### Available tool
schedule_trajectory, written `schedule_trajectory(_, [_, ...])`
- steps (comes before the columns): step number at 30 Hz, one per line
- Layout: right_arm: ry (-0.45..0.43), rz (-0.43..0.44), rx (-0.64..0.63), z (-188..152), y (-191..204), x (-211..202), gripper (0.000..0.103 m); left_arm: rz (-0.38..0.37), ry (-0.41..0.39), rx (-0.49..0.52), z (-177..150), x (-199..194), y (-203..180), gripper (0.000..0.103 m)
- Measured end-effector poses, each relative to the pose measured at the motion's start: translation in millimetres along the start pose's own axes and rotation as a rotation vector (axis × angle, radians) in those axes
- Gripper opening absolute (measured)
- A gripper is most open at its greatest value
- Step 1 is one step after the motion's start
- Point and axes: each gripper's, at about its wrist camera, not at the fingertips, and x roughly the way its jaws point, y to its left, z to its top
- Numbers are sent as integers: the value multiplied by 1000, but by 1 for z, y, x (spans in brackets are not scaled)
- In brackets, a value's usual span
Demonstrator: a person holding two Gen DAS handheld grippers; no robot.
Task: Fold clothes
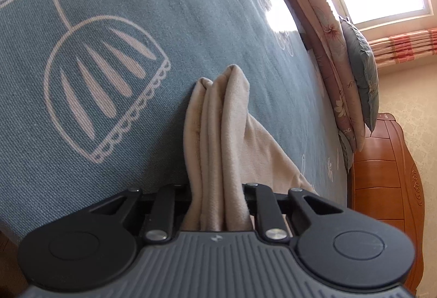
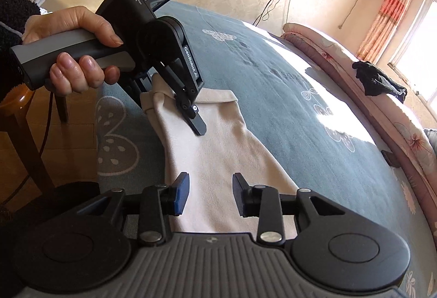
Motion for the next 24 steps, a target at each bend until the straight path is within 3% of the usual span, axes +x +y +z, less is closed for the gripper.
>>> schedule_trajectory(3, [39, -70, 81, -23, -24, -12, 46, 11, -19, 36, -1, -7, -18, 17])
schedule_trajectory(8, [127, -208, 289, -75, -70, -28, 46, -12, -45, 101, -5, -17, -56, 17])
schedule_trajectory(13, [164, -264, 513, -131, -103, -54, 49, -45, -55, 174, -8, -21, -102, 17])
schedule_trajectory(16, [124, -217, 610, -146, -114, -65, 49, -56, -57, 202, -10, -23, -121, 17])
schedule_trajectory(19, [32, -138, 612, -129, -112, -60, 46, -74, -53, 216, -14, -25, -134, 17])
schedule_trajectory(21, [-4, -47, 601, -108, -102, -48, 37, -85, -52, 232, -16, -26, -145, 17])
schedule_trajectory(24, [-5, 46, 595, -86, -82, -21, 34, -99, -49, 250, -20, -24, -158, 17])
